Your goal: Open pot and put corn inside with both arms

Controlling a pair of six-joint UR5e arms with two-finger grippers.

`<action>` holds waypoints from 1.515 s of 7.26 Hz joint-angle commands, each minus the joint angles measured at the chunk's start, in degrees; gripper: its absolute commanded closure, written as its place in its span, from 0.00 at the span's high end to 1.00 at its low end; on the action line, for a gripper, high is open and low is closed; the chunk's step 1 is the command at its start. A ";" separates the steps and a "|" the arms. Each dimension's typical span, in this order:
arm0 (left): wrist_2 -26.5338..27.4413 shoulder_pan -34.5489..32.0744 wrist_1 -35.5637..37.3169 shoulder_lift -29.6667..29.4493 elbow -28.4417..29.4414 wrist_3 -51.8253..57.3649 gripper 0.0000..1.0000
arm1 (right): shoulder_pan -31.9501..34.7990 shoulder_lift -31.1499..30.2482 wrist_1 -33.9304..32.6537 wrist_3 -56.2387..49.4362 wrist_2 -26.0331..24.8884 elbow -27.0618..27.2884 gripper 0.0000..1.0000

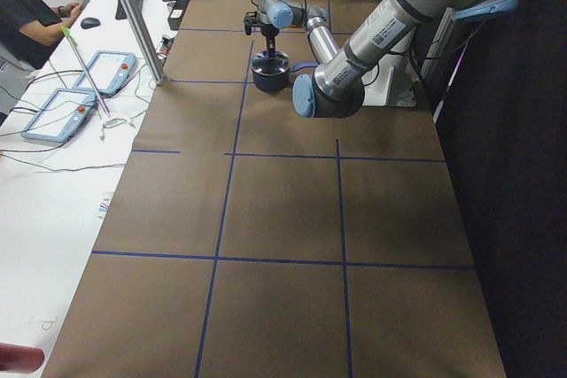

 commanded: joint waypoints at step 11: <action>-4.75 -7.59 0.82 28.53 -25.39 10.18 0.09 | -4.61 0.09 0.09 10.52 0.18 7.78 1.00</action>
